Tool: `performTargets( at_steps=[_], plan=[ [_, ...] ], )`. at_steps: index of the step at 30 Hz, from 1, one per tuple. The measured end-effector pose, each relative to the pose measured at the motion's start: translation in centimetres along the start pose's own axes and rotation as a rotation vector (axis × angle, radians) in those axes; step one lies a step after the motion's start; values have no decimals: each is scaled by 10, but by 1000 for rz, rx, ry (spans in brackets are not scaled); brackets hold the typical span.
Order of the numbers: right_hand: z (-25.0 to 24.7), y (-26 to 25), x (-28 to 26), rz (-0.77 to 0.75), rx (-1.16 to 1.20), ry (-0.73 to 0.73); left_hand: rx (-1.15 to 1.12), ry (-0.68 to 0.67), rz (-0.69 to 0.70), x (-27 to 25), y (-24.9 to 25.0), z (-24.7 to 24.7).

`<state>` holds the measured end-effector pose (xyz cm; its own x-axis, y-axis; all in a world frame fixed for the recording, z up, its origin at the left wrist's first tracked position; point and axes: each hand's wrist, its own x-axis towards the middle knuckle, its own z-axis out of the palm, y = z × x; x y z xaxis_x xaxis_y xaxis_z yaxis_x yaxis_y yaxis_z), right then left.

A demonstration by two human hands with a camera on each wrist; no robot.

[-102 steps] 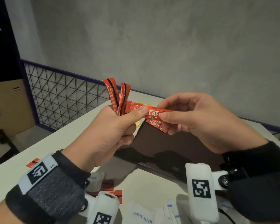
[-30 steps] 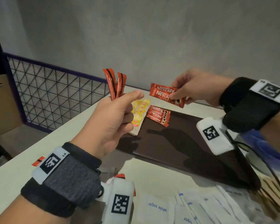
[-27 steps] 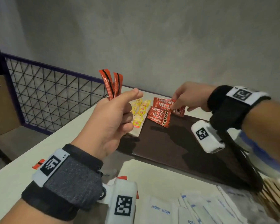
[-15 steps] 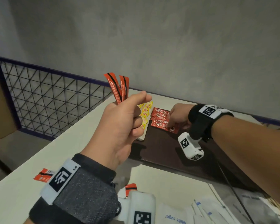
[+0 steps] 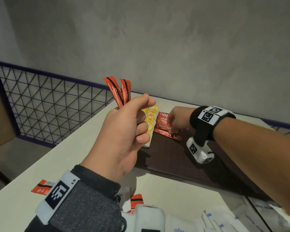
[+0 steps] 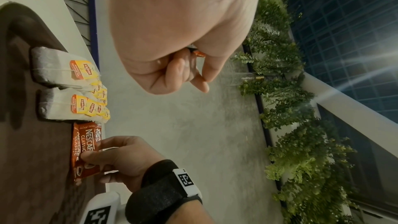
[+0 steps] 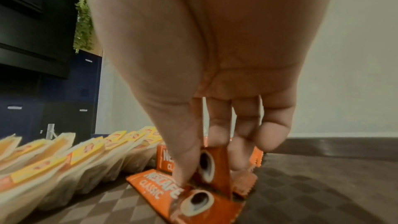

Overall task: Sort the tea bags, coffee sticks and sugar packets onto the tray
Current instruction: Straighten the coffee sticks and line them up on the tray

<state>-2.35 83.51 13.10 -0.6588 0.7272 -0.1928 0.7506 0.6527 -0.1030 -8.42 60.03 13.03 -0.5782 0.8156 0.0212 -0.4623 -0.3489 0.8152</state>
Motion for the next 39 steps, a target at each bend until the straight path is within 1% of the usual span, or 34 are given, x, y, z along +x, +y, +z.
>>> performTargets(
  at_steps=[9,16,25,33,39],
  plan=[
    [4,8,5,-24,-45,106,3,10,-1,-1,-1,0],
    [7,15,8,-38,-21,165,11,23,-2,0,-3,0],
    [11,11,12,-82,-32,130,17,31,-10,0,-4,1],
    [8,13,11,-88,-4,192,17,31,-7,0,-5,0],
    [14,16,8,-125,-25,149,20,28,-9,0,-4,1]
  ],
)
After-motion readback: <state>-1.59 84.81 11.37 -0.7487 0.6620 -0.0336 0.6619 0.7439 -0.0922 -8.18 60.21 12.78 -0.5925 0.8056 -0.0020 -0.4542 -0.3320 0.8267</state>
